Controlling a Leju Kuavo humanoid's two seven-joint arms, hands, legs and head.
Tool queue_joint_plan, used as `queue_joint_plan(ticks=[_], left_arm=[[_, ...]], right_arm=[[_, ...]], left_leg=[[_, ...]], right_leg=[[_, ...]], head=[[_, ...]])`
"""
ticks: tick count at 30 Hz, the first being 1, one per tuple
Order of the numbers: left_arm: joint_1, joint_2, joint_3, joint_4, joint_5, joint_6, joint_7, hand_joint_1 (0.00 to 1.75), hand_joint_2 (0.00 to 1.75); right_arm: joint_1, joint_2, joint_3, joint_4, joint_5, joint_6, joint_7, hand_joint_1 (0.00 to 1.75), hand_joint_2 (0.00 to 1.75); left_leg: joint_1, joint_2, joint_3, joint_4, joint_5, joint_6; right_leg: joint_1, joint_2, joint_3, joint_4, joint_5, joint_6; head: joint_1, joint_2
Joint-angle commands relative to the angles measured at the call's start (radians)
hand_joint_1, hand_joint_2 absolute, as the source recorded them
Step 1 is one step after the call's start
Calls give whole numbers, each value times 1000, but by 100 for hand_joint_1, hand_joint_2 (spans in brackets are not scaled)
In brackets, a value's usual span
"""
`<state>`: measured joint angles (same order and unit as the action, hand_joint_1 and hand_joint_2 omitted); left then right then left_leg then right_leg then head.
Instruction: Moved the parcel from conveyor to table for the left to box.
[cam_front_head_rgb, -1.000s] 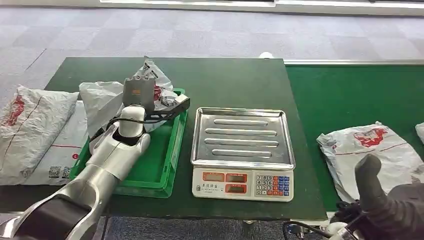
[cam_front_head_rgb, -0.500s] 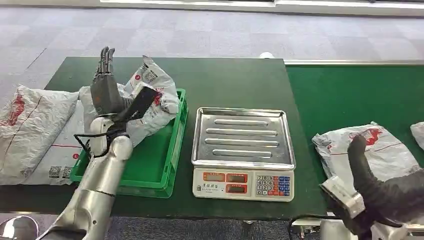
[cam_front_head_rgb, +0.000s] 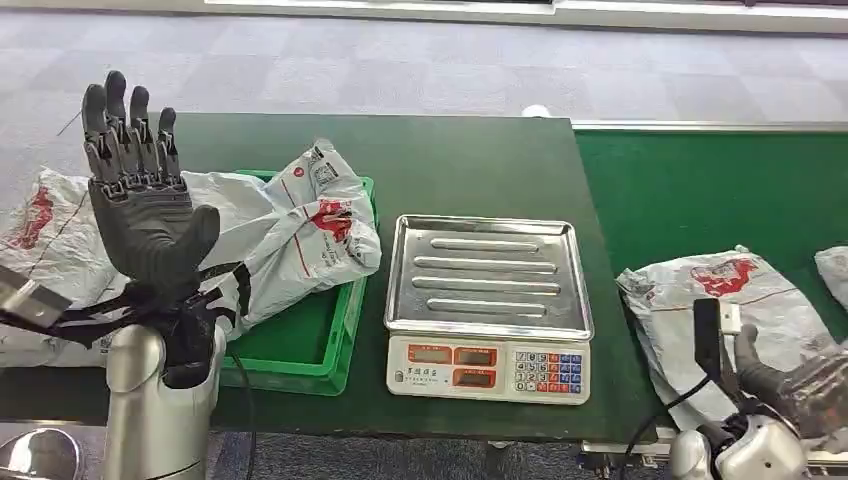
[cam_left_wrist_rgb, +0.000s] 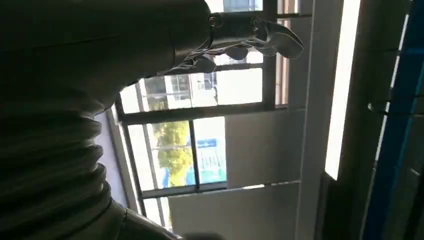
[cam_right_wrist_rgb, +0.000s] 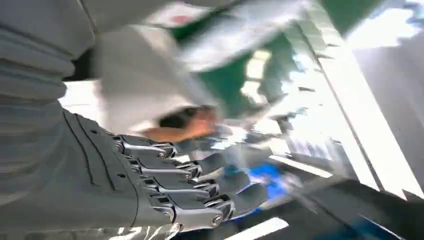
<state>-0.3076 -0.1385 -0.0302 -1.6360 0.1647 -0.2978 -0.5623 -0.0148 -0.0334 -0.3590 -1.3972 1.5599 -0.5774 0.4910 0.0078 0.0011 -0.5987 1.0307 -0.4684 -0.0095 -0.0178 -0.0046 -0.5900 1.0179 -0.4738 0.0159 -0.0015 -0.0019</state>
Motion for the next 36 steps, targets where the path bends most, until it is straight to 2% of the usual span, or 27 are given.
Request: queue_joint_plan(ticks=[1,2,3,7,10,11,12,13,15,25,27,29,30,31,32,36], left_arm=[[32,-18,24,-83,26,-85,-8,0,175],[30,-18,18,-86,32,-112,-13,0,175],[26,-29,17,-87,28,-129,-13,0,175],[18,-38,7,-90,-64,-99,-10,0,175],[15,-42,-1,-84,-120,-82,-16,0,175],[19,-41,-2,-89,-137,-77,-23,0,175],[25,-36,-4,-94,-150,-76,-29,0,175],[29,-34,-4,-95,-151,-77,-31,0,175],[33,-28,-3,-95,-168,-78,-47,0,175],[30,-29,-3,-90,-171,-81,-50,0,175],[27,-29,-3,-87,-174,-86,-56,0,175],[10,-29,-6,-66,-185,-90,-66,0,175],[5,-29,-7,-60,-204,-79,-72,0,175],[6,-29,-7,-61,-212,-75,-74,0,175],[17,-29,-3,-77,-232,-60,-77,0,175],[34,-24,4,-104,-240,-58,-78,0,175]], right_arm=[[-49,-115,-43,350,11,169,25,0,175],[-60,-115,-78,390,11,300,56,0,175],[-73,-118,-117,426,11,329,33,0,175],[-102,-136,-162,528,11,303,26,0,175],[-126,-117,-218,554,11,302,-42,0,175],[-142,-104,-245,560,5,313,-90,0,175],[-167,-84,-278,574,-67,330,-191,0,175],[-174,-82,-283,583,-65,333,-194,0,175],[-200,-69,-303,616,-132,365,-298,0,175],[-204,-69,-304,631,-135,363,-305,0,175],[-215,-69,-314,653,-169,400,-352,0,175],[-234,-77,-308,724,-224,502,-449,0,175],[-244,-76,-310,754,-251,499,-485,0,175],[-248,-78,-304,768,-253,492,-492,24,175],[-259,-77,-288,783,-252,468,-502,175,175],[-279,-72,-273,779,-253,469,-503,175,175]], left_leg=[[0,3,4,-3,0,1],[-1,3,3,-2,0,1],[0,2,3,-2,0,0],[0,-1,4,-3,1,1],[0,1,3,-2,0,1],[0,2,4,-3,1,1],[-1,2,3,-2,0,1],[-1,3,2,-1,0,1],[0,4,3,-2,0,1],[0,3,3,-1,0,1],[-1,3,3,-2,1,1],[0,3,3,-2,0,1],[0,4,5,-3,1,1],[0,3,4,-2,1,1],[0,3,4,-3,1,1],[0,7,3,-1,0,1]], right_leg=[[1,3,4,-4,1,-1],[0,3,2,-3,1,-1],[1,1,3,-3,1,-1],[1,-1,4,-5,1,-1],[1,0,3,-3,1,-1],[1,1,3,-4,2,-1],[0,2,2,-2,1,-1],[0,3,1,-2,1,-1],[0,4,1,-2,1,-1],[0,3,1,-2,1,-1],[0,3,2,-2,1,-1],[0,3,2,-2,1,-1],[1,3,3,-4,2,-1],[1,3,3,-3,1,-1],[1,3,3,-4,2,-1],[0,7,1,-1,2,-1]], head=[[0,0],[0,0],[0,0],[0,0],[0,0],[0,0],[0,0],[0,0],[0,0],[0,0],[0,0],[0,0],[0,0],[0,0],[0,0],[0,0]])
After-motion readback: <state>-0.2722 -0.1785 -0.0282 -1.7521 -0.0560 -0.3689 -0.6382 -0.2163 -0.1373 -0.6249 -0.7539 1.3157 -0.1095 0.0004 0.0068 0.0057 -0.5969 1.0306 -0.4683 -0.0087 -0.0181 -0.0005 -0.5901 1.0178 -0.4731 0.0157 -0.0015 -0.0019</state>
